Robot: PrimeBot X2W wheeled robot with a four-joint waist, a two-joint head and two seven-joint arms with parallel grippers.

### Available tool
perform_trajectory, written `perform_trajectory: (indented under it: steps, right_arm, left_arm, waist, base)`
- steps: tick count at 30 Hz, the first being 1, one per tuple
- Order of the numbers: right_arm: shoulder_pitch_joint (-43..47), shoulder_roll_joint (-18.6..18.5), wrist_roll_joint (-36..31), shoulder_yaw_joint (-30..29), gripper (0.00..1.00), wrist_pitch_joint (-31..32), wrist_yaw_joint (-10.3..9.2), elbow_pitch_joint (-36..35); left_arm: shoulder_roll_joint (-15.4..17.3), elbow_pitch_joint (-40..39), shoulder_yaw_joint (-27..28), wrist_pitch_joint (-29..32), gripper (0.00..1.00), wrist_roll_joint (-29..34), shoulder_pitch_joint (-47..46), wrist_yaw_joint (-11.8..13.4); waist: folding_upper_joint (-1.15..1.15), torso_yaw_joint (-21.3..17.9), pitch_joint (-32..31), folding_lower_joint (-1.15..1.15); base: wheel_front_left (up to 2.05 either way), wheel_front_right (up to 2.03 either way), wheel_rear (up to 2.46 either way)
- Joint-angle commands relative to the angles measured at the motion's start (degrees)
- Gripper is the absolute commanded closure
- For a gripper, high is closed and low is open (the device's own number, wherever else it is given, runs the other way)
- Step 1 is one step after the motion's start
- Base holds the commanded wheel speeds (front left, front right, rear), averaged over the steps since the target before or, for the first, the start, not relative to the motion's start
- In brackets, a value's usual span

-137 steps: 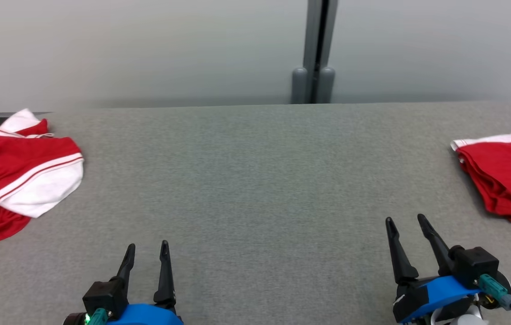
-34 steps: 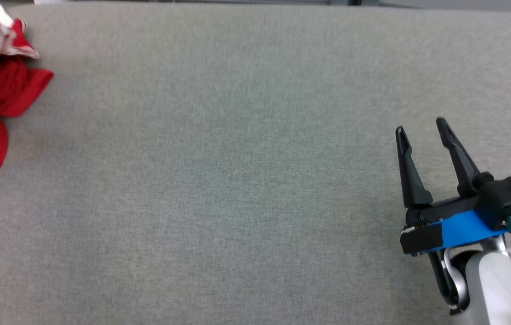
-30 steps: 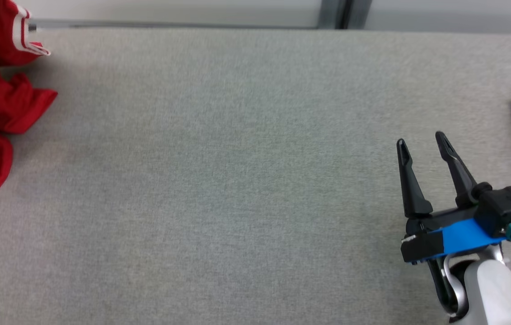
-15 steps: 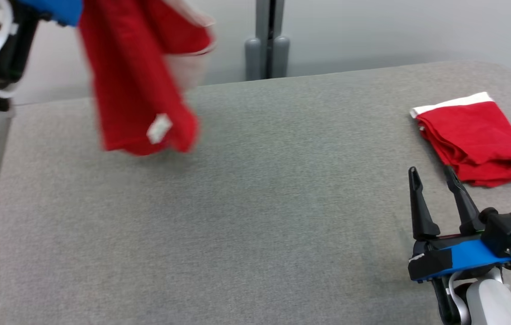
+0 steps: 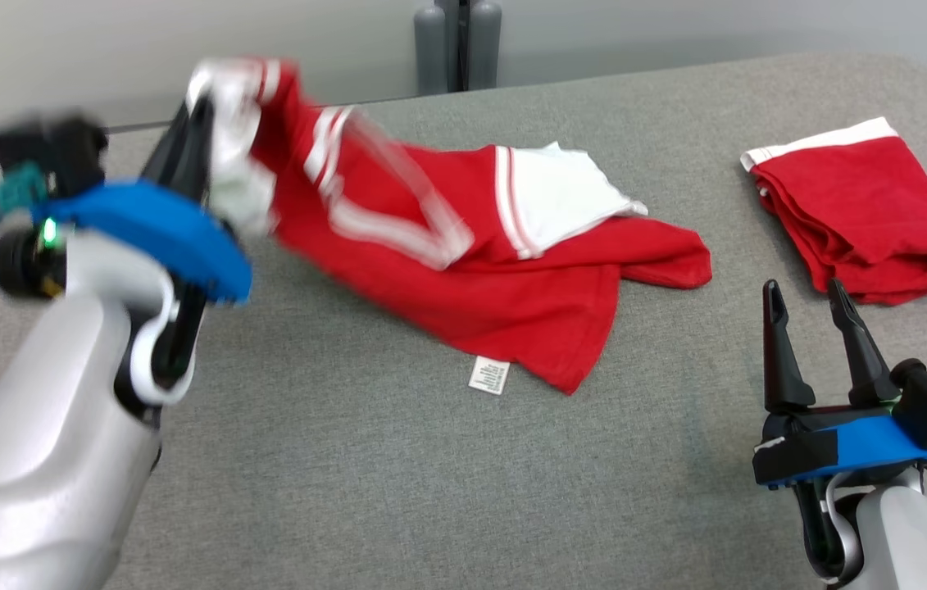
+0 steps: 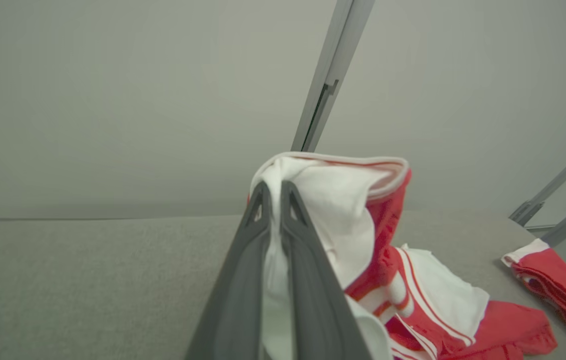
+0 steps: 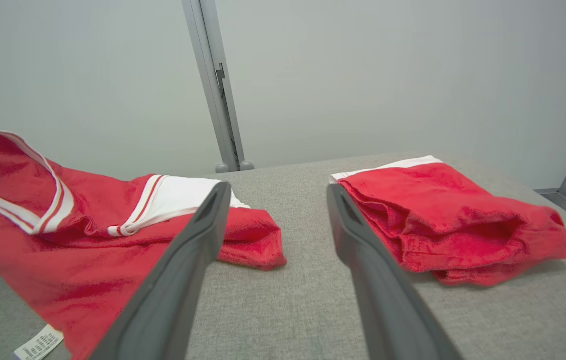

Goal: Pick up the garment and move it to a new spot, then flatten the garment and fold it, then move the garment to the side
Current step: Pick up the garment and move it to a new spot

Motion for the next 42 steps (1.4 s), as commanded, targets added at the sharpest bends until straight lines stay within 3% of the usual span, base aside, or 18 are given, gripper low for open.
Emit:
perform_trajectory:
  steps: [1, 6, 10, 12, 13, 23, 30, 42]
  right_arm:
    - [-0.99, -0.08, 0.48, 0.24, 0.0, -0.31, 0.01, 0.32]
    - [-1.93, -0.07, 0.45, 0.7, 0.0, -0.48, 0.01, 0.96]
    - [-1.72, -0.08, -0.16, 0.34, 0.0, -0.55, 0.01, 1.39]
    - [-1.64, -0.07, -0.48, 0.12, 0.0, -0.56, 0.01, 1.46]
    - [-1.59, -0.08, -0.64, 0.02, 0.0, -0.54, 0.01, 1.51]
    - [-0.3, -0.08, -2.05, 0.75, 0.0, -0.54, 0.01, 2.13]
    - [2.09, -0.08, -2.86, 0.65, 0.0, -0.55, 0.01, 2.88]
    - [7.74, -0.08, -2.57, 2.95, 0.0, -0.55, 0.01, 3.96]
  left_arm:
    - [0.91, 3.18, 0.63, -1.9, 1.0, 0.2, 3.11, 0.62]
    - [1.47, 13.3, 1.77, -6.79, 1.0, -0.36, 9.29, 1.39]
    - [0.66, 18.03, 2.4, -10.12, 1.0, -0.97, 11.01, 0.31]
    - [0.13, 19.43, 2.24, -11.61, 0.05, -1.04, 11.29, -0.61]
    - [-0.21, 20.06, 2.13, -12.22, 0.0, -1.06, 11.39, -1.04]
    - [-1.14, 19.43, 0.47, -18.5, 0.0, 2.32, 12.68, -3.74]
    - [-2.16, 12.54, 0.39, -19.56, 0.0, 6.31, 19.4, -2.69]
    - [-7.78, -0.96, 7.76, -19.6, 0.0, 11.88, 36.08, 0.86]
  waist:
    - [0.0, 0.0, 1.01, 0.0]
    - [0.0, -0.35, 2.87, 0.0]
    - [0.0, -0.04, 3.32, 0.0]
    - [0.0, 0.35, 3.21, 0.0]
    - [0.0, 0.57, 3.07, 0.0]
    - [0.0, 2.68, -0.89, 0.0]
    - [0.0, 3.96, -5.23, 0.0]
    - [0.0, 5.27, -9.58, 0.0]
  base:
    - [0.0, 0.0, 0.0]
    - [0.0, 0.0, 0.0]
    - [0.0, 0.0, 0.0]
    - [0.0, 0.0, 0.0]
    - [0.0, 0.0, 0.0]
    - [0.0, 0.0, 0.0]
    - [0.0, 0.0, 0.0]
    - [0.0, 0.0, 0.0]
